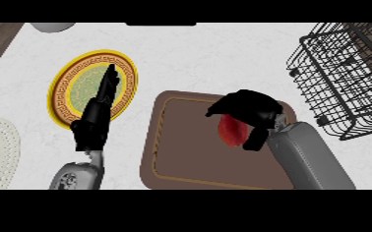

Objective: Pick the pear from the tray and place it in the tiered basket

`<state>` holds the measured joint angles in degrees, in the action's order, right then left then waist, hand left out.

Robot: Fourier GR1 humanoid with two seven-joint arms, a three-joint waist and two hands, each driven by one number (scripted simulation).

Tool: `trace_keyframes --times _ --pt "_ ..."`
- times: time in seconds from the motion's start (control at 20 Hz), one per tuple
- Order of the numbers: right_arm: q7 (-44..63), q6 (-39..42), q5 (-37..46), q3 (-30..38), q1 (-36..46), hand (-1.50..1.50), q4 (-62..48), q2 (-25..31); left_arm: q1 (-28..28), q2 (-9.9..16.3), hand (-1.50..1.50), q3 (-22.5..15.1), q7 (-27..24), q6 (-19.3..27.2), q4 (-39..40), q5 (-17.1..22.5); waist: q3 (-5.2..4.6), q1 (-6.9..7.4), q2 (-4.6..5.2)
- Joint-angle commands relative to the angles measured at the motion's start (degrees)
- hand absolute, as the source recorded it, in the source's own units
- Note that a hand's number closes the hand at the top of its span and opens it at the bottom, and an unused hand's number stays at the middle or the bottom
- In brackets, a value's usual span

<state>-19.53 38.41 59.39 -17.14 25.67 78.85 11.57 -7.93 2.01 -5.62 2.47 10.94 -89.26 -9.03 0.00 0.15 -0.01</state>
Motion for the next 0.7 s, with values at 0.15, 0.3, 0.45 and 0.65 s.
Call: trace_keyframes --times 0.15,0.3,0.45,0.65 --pt "-4.65 -13.06 5.1 -1.89 -0.72 1.5 -2.17 -0.41 1.55 1.45 0.0 0.73 2.05 -2.37 -2.72 1.24 0.02 0.26 -0.01" --pt "-6.46 -18.83 7.35 -1.66 0.48 1.5 -6.57 -1.8 -0.59 -0.18 0.0 0.97 -1.77 -0.95 1.69 0.29 0.0 0.09 0.07" --pt "-8.56 -18.57 6.61 1.89 1.32 1.5 -7.31 -0.97 -0.5 -0.38 0.0 1.42 -0.13 -0.58 0.76 -0.1 0.0 -0.01 0.03" --pt "8.09 -18.81 14.49 2.82 -11.44 1.5 -1.01 5.99 3.38 0.73 0.0 1.87 0.0 0.19 -1.19 -0.44 -0.11 -2.82 -0.67"
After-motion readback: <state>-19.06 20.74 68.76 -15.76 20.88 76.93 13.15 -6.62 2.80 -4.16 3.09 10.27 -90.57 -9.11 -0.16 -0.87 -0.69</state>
